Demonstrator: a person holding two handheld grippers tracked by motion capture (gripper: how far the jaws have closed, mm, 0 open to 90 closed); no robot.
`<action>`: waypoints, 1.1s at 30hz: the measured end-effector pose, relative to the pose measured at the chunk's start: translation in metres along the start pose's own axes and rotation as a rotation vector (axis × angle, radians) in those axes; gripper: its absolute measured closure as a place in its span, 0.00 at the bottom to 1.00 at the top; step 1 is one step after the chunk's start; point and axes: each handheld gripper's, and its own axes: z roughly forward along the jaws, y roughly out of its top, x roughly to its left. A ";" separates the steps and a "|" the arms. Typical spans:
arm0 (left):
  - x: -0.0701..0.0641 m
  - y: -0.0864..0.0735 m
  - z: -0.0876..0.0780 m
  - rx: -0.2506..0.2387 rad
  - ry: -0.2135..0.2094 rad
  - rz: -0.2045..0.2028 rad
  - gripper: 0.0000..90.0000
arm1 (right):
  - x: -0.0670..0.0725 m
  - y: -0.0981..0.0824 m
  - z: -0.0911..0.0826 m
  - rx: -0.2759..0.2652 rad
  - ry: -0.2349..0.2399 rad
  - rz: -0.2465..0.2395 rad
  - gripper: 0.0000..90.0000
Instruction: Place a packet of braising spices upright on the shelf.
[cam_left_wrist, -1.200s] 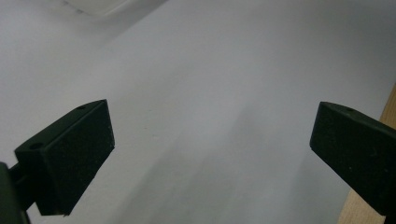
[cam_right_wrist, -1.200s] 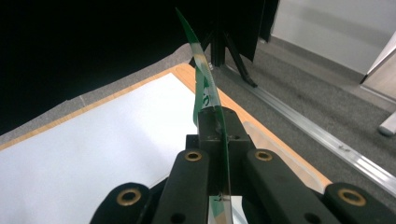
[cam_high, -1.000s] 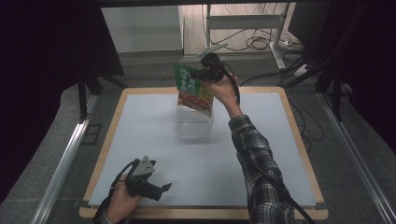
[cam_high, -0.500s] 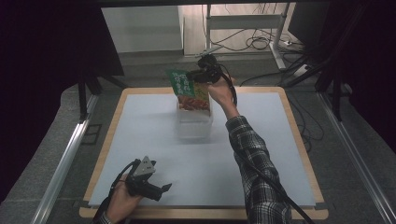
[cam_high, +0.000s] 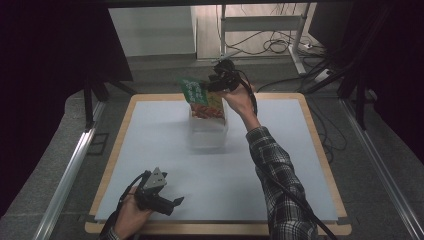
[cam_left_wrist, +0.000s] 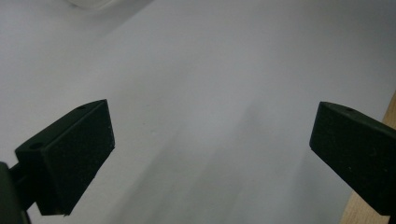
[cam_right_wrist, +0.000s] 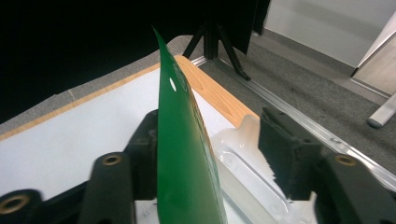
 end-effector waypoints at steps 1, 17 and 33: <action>0.000 0.000 0.000 0.000 0.001 -0.001 0.00 | 0.000 -0.001 -0.002 0.005 -0.001 -0.002 0.41; 0.000 0.000 0.000 -0.004 0.006 -0.003 0.00 | 0.003 -0.018 -0.009 0.012 -0.009 -0.020 0.15; 0.001 0.000 -0.002 -0.029 -0.014 -0.016 0.00 | 0.005 -0.036 -0.022 -0.002 0.023 -0.004 0.05</action>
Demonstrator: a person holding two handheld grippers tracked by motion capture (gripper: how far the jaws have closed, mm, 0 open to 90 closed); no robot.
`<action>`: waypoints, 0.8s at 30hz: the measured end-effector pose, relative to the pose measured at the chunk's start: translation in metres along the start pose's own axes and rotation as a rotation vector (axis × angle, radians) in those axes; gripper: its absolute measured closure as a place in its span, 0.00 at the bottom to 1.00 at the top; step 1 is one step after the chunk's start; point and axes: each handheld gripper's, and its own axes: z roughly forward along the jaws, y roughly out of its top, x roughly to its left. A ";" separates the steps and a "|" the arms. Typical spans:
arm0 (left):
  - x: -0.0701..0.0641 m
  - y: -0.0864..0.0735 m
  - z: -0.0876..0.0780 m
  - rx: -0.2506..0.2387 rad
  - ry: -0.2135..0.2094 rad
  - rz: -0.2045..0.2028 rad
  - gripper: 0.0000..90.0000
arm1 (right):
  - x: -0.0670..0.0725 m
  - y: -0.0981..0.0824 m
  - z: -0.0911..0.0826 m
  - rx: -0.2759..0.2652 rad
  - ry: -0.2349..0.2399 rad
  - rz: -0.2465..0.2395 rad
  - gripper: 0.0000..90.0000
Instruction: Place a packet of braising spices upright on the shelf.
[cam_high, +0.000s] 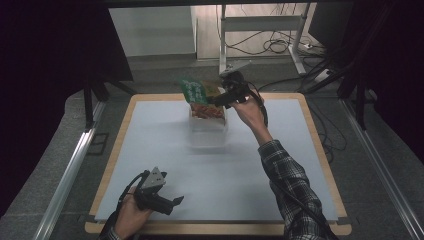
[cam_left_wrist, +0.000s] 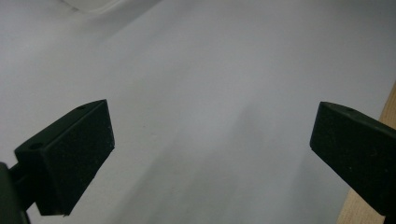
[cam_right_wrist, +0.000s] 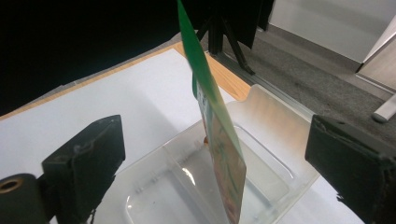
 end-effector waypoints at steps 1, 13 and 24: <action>0.000 0.000 0.000 0.000 0.000 0.000 0.00 | 0.000 0.000 0.000 0.000 0.000 0.000 0.05; 0.002 -0.001 -0.004 -0.052 -0.043 -0.001 0.00 | 0.003 -0.010 -0.016 -0.009 0.005 0.018 0.00; 0.004 -0.001 -0.003 -0.054 -0.055 -0.019 0.00 | 0.008 -0.023 -0.028 -0.018 -0.001 0.012 0.00</action>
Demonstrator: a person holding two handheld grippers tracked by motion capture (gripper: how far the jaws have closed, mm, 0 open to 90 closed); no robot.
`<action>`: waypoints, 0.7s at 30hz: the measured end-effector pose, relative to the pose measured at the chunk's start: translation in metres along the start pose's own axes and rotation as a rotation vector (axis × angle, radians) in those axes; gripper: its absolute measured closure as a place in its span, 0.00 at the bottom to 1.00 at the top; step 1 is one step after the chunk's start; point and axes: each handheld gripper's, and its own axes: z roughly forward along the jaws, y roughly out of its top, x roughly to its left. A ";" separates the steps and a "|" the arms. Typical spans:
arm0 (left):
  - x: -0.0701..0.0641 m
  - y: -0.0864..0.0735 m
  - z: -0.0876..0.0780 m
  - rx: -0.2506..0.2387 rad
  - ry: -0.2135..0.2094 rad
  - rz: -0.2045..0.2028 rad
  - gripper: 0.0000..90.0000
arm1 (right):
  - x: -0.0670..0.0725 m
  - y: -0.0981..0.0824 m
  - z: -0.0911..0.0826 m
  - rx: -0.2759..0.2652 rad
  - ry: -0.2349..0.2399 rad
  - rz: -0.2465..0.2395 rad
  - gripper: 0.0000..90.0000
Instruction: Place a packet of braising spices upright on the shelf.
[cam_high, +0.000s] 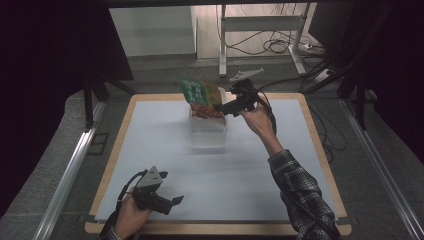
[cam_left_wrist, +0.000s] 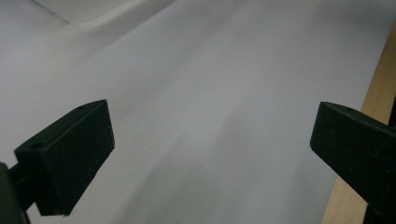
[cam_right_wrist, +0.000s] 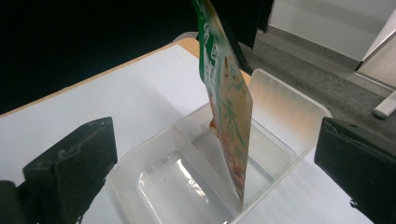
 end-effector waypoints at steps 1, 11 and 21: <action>0.000 0.000 0.000 0.001 0.003 0.004 0.00 | 0.001 -0.001 -0.001 -0.001 -0.001 -0.001 0.00; -0.001 0.000 0.000 -0.019 0.000 0.013 0.00 | 0.008 -0.009 -0.011 0.014 -0.004 -0.010 0.00; -0.001 0.001 -0.001 -0.019 0.011 0.008 0.00 | 0.015 -0.024 -0.017 0.011 0.003 -0.013 0.00</action>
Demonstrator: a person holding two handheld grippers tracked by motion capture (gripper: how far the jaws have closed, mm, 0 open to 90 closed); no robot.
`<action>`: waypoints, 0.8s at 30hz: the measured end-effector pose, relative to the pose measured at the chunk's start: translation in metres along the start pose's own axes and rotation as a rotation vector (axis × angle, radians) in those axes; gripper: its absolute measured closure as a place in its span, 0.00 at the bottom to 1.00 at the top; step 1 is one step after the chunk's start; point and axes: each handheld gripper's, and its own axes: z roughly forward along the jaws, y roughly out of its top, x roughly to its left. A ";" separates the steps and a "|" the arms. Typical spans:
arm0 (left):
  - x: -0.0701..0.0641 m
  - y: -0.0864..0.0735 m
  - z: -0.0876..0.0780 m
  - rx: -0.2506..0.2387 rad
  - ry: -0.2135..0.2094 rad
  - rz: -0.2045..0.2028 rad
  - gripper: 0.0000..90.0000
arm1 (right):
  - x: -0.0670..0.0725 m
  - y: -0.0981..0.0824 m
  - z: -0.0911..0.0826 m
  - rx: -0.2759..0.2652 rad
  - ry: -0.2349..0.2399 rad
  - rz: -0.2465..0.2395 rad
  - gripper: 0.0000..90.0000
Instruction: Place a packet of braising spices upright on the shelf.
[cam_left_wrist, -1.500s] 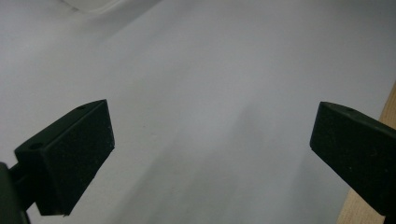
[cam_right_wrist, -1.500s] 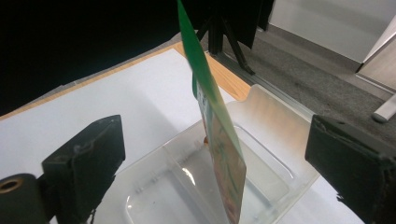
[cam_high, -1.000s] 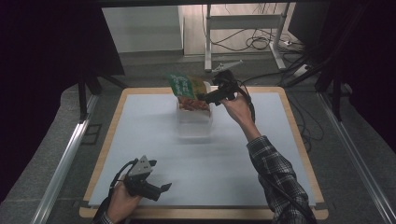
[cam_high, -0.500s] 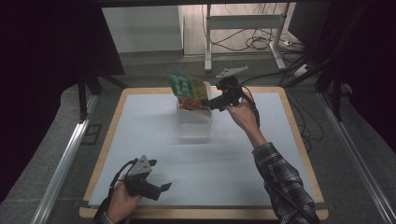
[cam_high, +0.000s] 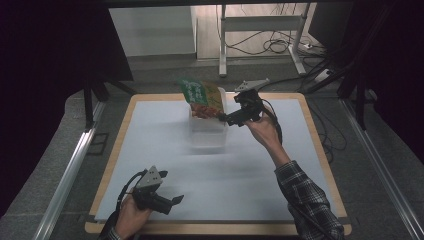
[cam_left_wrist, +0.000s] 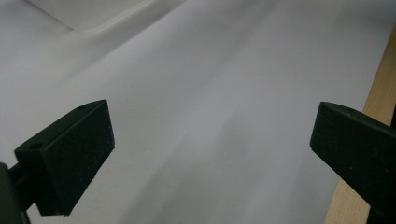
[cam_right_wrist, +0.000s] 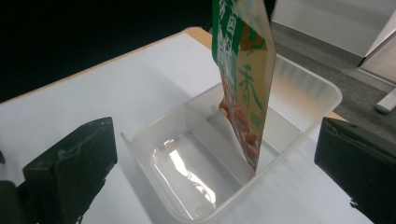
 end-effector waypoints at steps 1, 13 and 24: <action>0.000 0.000 0.000 -0.002 0.002 0.001 0.00 | 0.001 -0.001 0.000 0.001 0.000 -0.001 0.00; 0.000 0.000 0.001 0.000 -0.016 -0.002 0.00 | 0.011 -0.017 -0.008 -0.001 -0.003 -0.008 0.00; 0.000 -0.001 0.003 0.023 -0.017 -0.010 0.00 | 0.013 -0.043 -0.020 0.036 -0.019 0.001 0.00</action>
